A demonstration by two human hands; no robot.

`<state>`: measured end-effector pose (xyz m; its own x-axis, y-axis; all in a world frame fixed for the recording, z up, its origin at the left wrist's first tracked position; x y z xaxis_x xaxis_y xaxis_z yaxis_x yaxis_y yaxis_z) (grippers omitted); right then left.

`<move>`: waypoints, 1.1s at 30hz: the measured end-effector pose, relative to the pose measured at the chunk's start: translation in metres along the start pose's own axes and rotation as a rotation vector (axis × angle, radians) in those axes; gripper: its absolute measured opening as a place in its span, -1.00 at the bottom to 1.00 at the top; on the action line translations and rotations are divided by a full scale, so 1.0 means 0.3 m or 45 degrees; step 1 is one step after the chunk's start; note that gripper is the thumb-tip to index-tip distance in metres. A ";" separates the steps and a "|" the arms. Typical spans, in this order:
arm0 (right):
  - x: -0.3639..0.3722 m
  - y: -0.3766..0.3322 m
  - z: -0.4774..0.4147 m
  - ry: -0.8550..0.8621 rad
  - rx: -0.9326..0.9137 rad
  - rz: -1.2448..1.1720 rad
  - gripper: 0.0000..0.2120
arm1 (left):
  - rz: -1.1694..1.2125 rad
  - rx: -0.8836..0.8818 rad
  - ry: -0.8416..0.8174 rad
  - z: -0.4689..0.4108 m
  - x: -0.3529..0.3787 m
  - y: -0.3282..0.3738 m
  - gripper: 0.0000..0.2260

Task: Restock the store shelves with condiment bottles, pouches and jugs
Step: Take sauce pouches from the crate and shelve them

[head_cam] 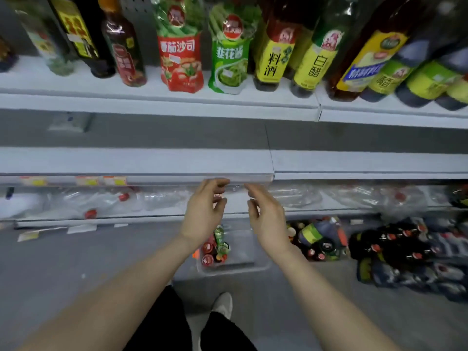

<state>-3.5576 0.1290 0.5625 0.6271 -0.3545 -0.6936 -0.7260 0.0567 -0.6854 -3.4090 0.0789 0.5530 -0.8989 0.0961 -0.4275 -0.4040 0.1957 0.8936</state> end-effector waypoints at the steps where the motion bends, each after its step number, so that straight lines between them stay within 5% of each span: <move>1: 0.002 0.037 0.022 -0.008 0.021 0.007 -0.60 | -0.016 -0.020 -0.021 0.020 0.031 -0.017 -0.65; 14: 0.258 0.540 0.320 -0.054 0.452 -0.024 -0.55 | -0.123 -0.386 -0.243 0.259 0.334 -0.546 -0.67; 33: 1.067 1.340 0.597 -0.313 0.941 -0.072 -0.55 | -0.387 -0.566 -0.643 0.464 0.863 -1.539 -0.53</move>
<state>-3.5980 0.2055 0.0253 0.7647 -0.1632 -0.6234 -0.3690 0.6821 -0.6313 -3.4317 0.1494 0.0107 -0.5919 0.5594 -0.5803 -0.7499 -0.1181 0.6509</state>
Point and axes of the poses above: each hand's wrist, its own z-axis away from the middle knuckle, its own x-axis out of the palm, y = z × x, the point moved 8 cm from there along -z, towards the middle knuckle, and after that the axes turned 7 degrees about y, right-handed, at the moved point
